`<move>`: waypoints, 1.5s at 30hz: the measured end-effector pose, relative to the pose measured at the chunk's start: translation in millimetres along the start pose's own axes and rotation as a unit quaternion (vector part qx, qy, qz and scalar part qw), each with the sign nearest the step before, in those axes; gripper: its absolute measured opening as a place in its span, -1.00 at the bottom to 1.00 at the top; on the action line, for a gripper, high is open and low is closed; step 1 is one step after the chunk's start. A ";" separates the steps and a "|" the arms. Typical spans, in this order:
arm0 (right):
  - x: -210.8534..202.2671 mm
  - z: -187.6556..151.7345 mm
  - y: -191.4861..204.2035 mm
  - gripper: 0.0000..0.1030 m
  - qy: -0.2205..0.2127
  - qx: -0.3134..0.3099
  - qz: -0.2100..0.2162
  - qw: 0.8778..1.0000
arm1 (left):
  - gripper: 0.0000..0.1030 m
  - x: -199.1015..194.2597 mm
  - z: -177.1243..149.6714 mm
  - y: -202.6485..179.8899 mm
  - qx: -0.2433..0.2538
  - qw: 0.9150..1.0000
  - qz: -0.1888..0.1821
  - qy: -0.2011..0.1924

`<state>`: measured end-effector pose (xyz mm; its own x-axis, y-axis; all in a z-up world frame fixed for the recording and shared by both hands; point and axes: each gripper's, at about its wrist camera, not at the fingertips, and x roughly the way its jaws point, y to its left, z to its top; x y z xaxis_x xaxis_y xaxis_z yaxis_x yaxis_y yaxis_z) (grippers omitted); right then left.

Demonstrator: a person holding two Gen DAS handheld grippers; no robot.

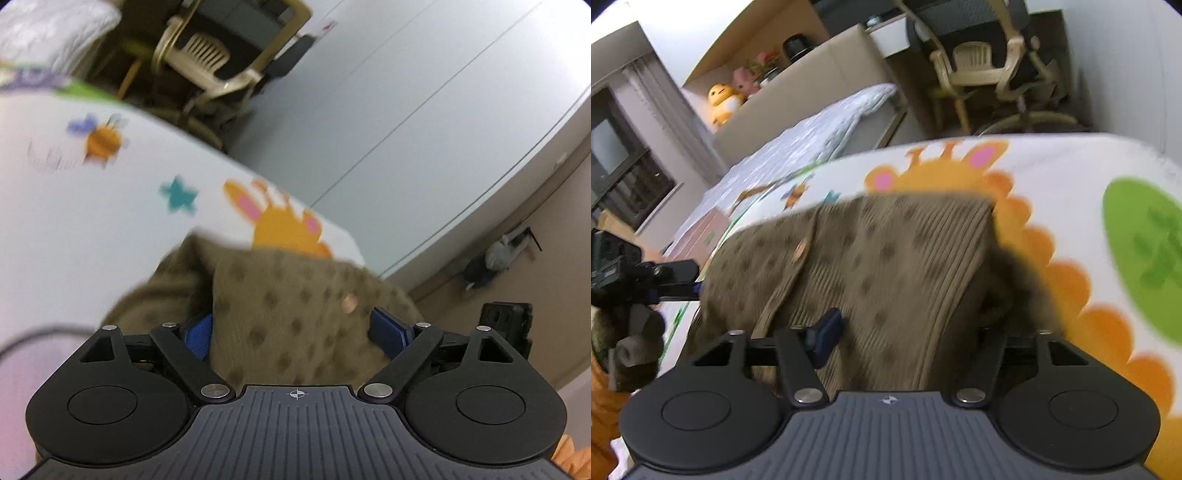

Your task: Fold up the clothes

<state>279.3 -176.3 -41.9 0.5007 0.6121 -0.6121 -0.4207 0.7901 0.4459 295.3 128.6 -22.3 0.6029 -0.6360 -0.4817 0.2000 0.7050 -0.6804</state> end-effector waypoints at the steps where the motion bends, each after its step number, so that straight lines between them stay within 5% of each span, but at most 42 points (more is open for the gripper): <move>1: -1.4 -4.3 3.8 0.22 -0.001 -0.007 0.000 1.000 | 0.75 -0.3 -6.1 2.9 -0.004 1.000 -0.007 0.002; 5: -8.5 -12.6 22.1 -0.17 -0.005 -0.044 -0.027 0.999 | 0.74 5.9 -22.3 -7.0 0.025 1.000 0.009 0.011; 6: -13.0 -10.4 28.2 -0.42 -0.011 -0.055 -0.036 0.998 | 0.56 8.5 -25.3 -10.8 0.035 0.999 0.019 0.013; 9: -42.1 1.4 49.2 -0.65 -0.052 -0.075 -0.034 0.995 | -0.12 7.7 -24.1 -23.0 0.058 0.997 0.047 0.012; 16: -103.6 -9.7 82.9 -0.70 -0.094 -0.076 0.042 0.992 | -0.28 -71.9 -20.9 -64.4 0.094 0.993 0.006 -0.064; 19: -96.5 -36.9 77.8 -0.70 -0.067 -0.068 0.029 0.995 | -0.18 -89.8 -31.2 -65.7 0.099 0.993 0.006 -0.067; 22: -73.4 -65.6 56.6 -0.62 -0.026 -0.043 -0.018 0.999 | -0.04 -84.3 -45.2 -40.3 0.066 0.996 0.044 -0.043; 25: -68.0 -80.4 35.1 -0.18 -0.008 0.001 -0.018 1.000 | 0.04 -75.9 -57.7 -11.3 0.021 0.997 0.078 -0.017; 27: -78.1 -79.2 27.4 0.05 -0.028 0.015 -0.018 0.999 | 0.26 -74.4 -63.7 3.1 0.000 0.996 0.085 -0.008; 30: -90.7 -70.9 20.4 0.07 -0.060 0.030 -0.015 0.998 | 0.68 -76.6 -65.0 6.5 0.000 0.999 0.053 -0.010; 35: -103.4 -61.3 26.1 0.07 -0.106 0.022 -0.019 0.994 | 0.60 -61.6 -76.0 -6.2 0.031 0.998 0.058 0.004; 38: -92.9 -61.2 35.4 0.26 -0.105 0.007 -0.010 0.994 | 0.70 -55.8 -74.6 -9.4 0.032 0.999 0.038 -0.003; 45: -85.3 -61.8 75.1 0.36 -0.150 -0.089 -0.023 0.984 | 0.82 -44.0 -47.1 19.6 -0.077 0.996 0.003 -0.034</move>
<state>158.3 -171.3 3.5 0.7122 0.5789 -0.3971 -0.5042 0.8154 0.2844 236.2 155.6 -40.5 0.6556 -0.6051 -0.4517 0.0774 0.6489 -0.7569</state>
